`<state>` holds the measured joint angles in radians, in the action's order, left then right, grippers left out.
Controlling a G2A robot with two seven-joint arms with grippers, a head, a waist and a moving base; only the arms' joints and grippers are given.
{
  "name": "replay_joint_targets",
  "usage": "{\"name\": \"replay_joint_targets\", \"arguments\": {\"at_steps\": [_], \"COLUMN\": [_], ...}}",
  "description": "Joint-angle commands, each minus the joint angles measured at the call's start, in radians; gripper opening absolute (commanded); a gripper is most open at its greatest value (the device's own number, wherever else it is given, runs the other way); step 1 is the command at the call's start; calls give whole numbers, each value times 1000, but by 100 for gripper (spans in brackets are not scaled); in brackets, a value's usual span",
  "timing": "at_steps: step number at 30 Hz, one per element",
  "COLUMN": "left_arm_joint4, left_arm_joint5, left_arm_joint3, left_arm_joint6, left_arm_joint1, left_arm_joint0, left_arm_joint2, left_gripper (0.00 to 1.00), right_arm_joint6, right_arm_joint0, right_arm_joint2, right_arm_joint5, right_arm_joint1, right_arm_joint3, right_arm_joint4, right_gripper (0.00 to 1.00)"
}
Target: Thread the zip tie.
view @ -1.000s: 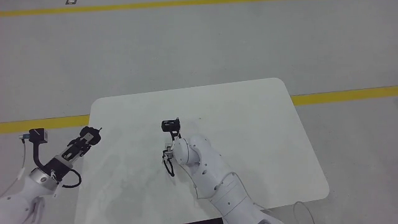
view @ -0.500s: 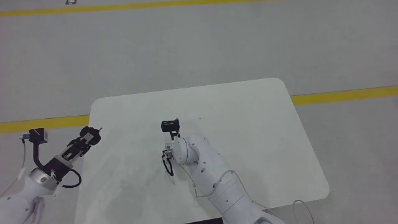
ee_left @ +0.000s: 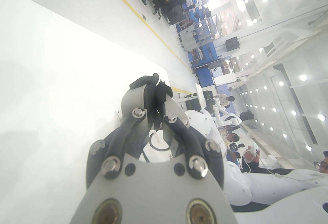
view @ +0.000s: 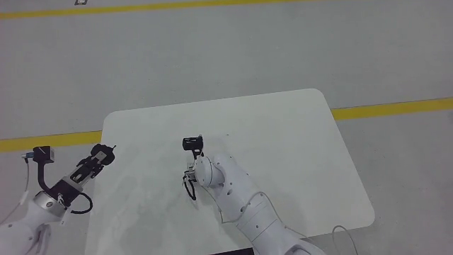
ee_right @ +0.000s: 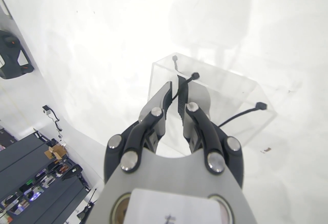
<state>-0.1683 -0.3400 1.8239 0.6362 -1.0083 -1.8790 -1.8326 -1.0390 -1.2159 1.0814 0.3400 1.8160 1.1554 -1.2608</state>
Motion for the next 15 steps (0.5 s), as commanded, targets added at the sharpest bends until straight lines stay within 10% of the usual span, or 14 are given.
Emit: {"name": "replay_joint_targets", "arguments": {"at_steps": [1, 15], "left_arm_joint4": [0, 0], "left_arm_joint5": [0, 0], "left_arm_joint3": [0, 0], "left_arm_joint6": [0, 0], "left_arm_joint1": [0, 0], "left_arm_joint0": [0, 0], "left_arm_joint2": [0, 0], "left_gripper": [0, 0], "right_arm_joint6": [2, 2], "right_arm_joint0": [2, -22], "right_arm_joint2": [1, 1], "right_arm_joint5": [0, 0], "right_arm_joint1": [1, -9], "right_arm_joint3": [-4, 49], "right_arm_joint4": [1, -4], "right_gripper": [4, 0]}}
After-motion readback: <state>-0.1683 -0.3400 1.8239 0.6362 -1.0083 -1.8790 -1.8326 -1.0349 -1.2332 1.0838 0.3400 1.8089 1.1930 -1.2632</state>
